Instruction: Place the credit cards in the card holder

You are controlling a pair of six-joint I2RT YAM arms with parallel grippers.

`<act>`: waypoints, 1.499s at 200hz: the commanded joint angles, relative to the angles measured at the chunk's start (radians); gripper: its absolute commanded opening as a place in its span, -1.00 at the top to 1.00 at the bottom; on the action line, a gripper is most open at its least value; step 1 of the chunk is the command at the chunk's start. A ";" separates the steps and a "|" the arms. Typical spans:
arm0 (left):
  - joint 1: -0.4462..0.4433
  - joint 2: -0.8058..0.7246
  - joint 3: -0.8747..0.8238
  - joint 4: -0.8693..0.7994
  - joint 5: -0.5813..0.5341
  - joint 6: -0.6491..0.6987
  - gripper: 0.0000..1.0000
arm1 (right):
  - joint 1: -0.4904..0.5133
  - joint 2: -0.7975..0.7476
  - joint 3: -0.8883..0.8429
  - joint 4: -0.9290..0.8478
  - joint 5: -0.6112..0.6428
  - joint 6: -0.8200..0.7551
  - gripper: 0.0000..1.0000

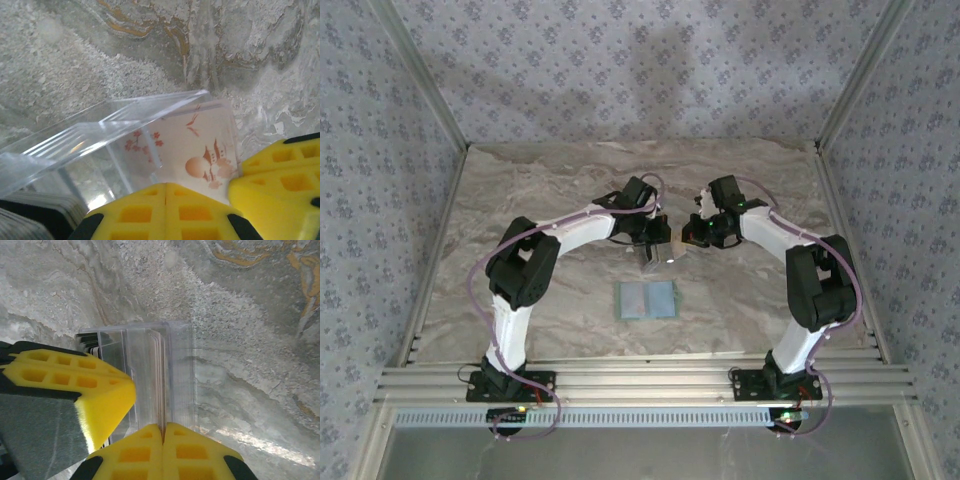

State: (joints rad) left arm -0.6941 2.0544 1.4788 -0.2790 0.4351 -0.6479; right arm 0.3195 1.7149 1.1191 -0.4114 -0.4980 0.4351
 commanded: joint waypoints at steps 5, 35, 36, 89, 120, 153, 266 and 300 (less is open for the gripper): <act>-0.011 0.019 0.008 0.002 0.021 -0.005 0.89 | 0.005 0.005 -0.023 0.018 -0.077 0.029 0.80; -0.011 0.025 -0.010 0.014 0.022 -0.009 0.88 | 0.005 -0.002 -0.028 0.036 -0.095 0.036 0.69; -0.011 0.025 -0.010 0.014 0.022 -0.009 0.88 | 0.005 -0.002 -0.028 0.037 -0.095 0.036 0.68; -0.009 0.027 -0.025 0.026 0.029 -0.010 0.87 | 0.011 0.030 -0.031 0.075 -0.146 0.059 0.57; -0.008 0.031 -0.024 0.041 0.040 -0.013 0.86 | 0.012 0.048 -0.033 0.100 -0.181 0.075 0.54; -0.008 0.045 -0.018 0.041 0.038 -0.010 0.86 | -0.003 0.017 -0.051 0.107 -0.187 0.085 0.56; -0.048 0.108 0.032 -0.029 -0.077 0.042 0.86 | -0.051 -0.031 -0.075 0.121 -0.259 0.117 0.50; -0.057 0.123 0.044 -0.042 -0.102 0.052 0.86 | -0.064 -0.044 -0.084 0.124 -0.267 0.123 0.51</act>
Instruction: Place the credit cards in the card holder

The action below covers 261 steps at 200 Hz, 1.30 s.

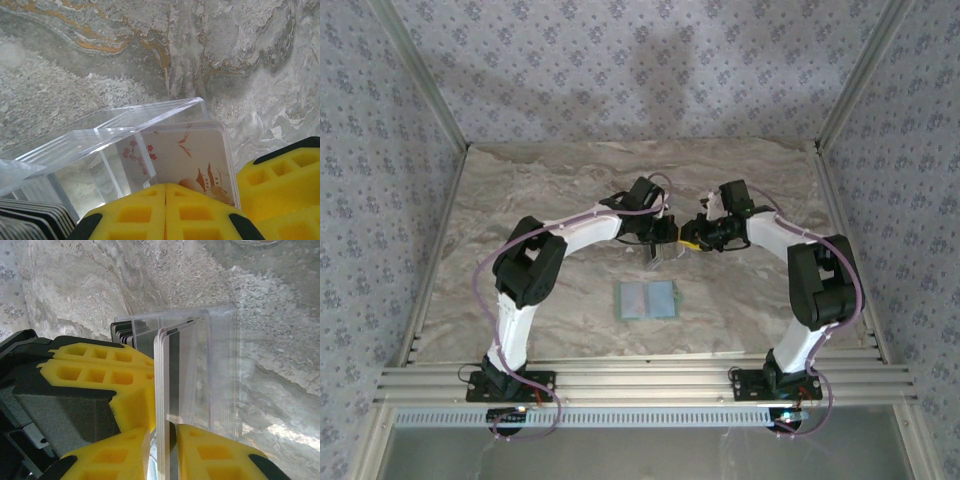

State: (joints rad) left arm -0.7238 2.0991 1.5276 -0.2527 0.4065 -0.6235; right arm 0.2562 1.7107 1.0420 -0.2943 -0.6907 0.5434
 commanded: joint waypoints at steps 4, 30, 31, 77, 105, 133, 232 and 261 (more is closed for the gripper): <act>-0.030 0.080 -0.003 -0.071 -0.077 0.029 0.86 | -0.003 -0.042 -0.008 0.006 -0.075 0.016 0.51; -0.034 0.087 0.004 -0.079 -0.090 0.033 0.86 | -0.005 -0.053 -0.010 0.006 -0.079 0.017 0.51; -0.034 0.088 0.005 -0.079 -0.091 0.033 0.86 | -0.005 -0.054 -0.010 0.006 -0.079 0.017 0.51; -0.037 0.097 0.009 -0.083 -0.100 0.034 0.86 | -0.019 -0.077 -0.017 -0.004 -0.082 0.022 0.51; -0.039 0.102 0.017 -0.088 -0.102 0.034 0.86 | -0.021 -0.079 -0.019 -0.005 -0.080 0.021 0.52; -0.039 0.103 0.018 -0.089 -0.100 0.034 0.86 | -0.023 -0.075 -0.015 -0.020 -0.059 0.012 0.57; -0.039 0.106 0.017 -0.085 -0.097 0.034 0.85 | -0.012 -0.057 -0.001 -0.045 -0.012 -0.007 0.65; -0.041 0.108 0.018 -0.083 -0.095 0.034 0.85 | -0.009 -0.056 0.007 -0.055 0.001 -0.015 0.69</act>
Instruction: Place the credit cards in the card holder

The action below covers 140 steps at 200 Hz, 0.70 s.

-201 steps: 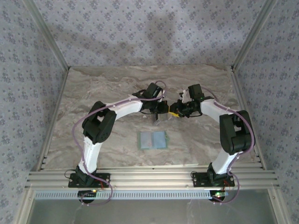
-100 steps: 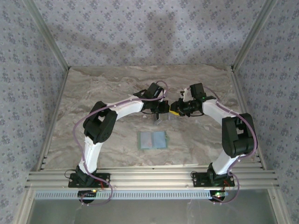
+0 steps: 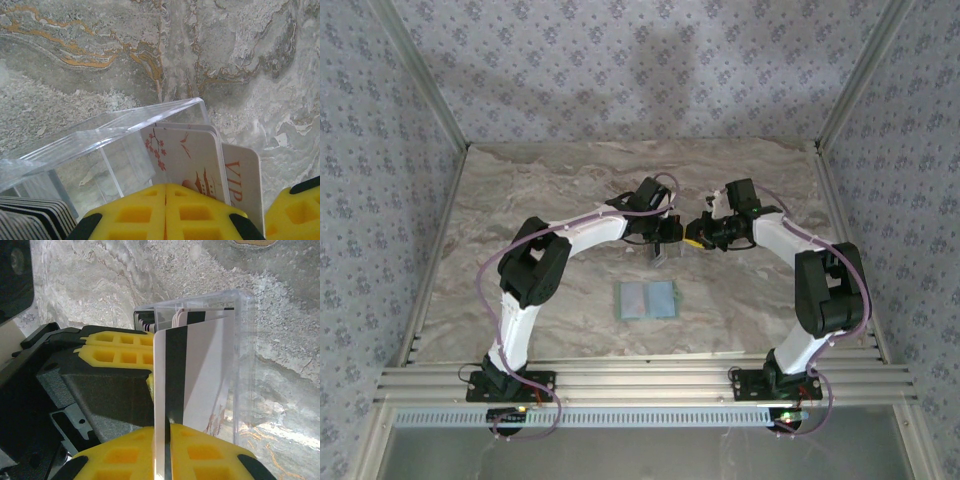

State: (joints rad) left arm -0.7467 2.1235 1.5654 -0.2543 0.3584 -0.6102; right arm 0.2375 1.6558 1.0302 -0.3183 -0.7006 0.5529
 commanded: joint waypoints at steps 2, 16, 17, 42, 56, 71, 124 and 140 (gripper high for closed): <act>-0.017 0.084 -0.020 -0.081 -0.047 0.021 0.85 | 0.010 -0.001 0.019 -0.032 0.010 -0.025 0.69; -0.017 0.085 -0.019 -0.081 -0.047 0.020 0.85 | 0.012 -0.001 0.023 -0.037 0.011 -0.025 0.75; -0.017 0.085 -0.020 -0.081 -0.047 0.020 0.85 | 0.013 -0.001 0.023 -0.038 0.010 -0.025 0.76; -0.016 0.085 -0.021 -0.082 -0.047 0.021 0.85 | 0.011 -0.013 0.022 -0.049 0.018 -0.029 0.89; -0.016 0.085 -0.020 -0.081 -0.047 0.021 0.86 | 0.009 -0.024 0.020 -0.059 0.028 -0.030 0.94; -0.015 0.084 -0.021 -0.081 -0.044 0.021 0.86 | 0.008 -0.036 0.023 -0.079 0.047 -0.034 0.98; -0.005 0.066 -0.018 -0.077 -0.012 0.023 0.84 | -0.012 -0.102 0.034 -0.215 0.208 -0.055 1.00; -0.005 0.066 -0.018 -0.079 -0.010 0.024 0.84 | -0.015 -0.110 0.037 -0.238 0.228 -0.062 1.00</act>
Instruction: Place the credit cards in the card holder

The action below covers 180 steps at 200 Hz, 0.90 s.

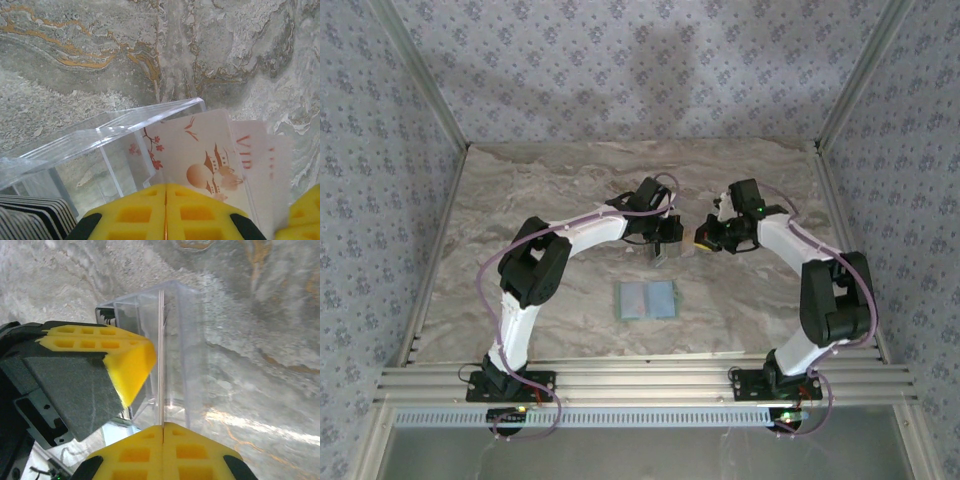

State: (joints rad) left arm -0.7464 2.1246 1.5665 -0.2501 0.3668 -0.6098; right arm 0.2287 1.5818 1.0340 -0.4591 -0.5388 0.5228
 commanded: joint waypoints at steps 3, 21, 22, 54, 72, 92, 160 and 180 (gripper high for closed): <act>-0.005 0.064 -0.019 -0.083 -0.018 0.022 0.84 | -0.006 -0.038 0.033 -0.100 0.069 -0.033 1.00; -0.006 0.064 -0.019 -0.080 -0.014 0.021 0.84 | -0.008 -0.042 0.034 -0.106 0.074 -0.036 1.00; -0.006 0.064 -0.018 -0.081 -0.014 0.021 0.84 | -0.008 -0.042 0.033 -0.107 0.075 -0.036 1.00; -0.004 0.058 -0.016 -0.077 0.006 0.019 0.83 | -0.011 -0.066 0.032 -0.104 0.077 -0.040 1.00; 0.002 0.045 -0.009 -0.078 0.029 0.021 0.81 | -0.011 -0.096 0.035 -0.113 0.093 -0.046 1.00; 0.009 0.012 -0.008 -0.074 0.063 0.025 0.76 | -0.013 -0.139 0.034 -0.122 0.111 -0.052 1.00; 0.026 -0.123 -0.062 -0.039 0.138 0.023 0.50 | -0.018 -0.235 0.022 -0.122 0.144 -0.063 1.00; 0.042 -0.169 -0.098 -0.026 0.136 0.031 0.37 | -0.021 -0.258 0.010 -0.113 0.143 -0.064 1.00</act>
State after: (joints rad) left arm -0.7261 2.0480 1.5028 -0.2691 0.4740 -0.5953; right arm 0.2153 1.3689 1.0424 -0.5579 -0.4145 0.4782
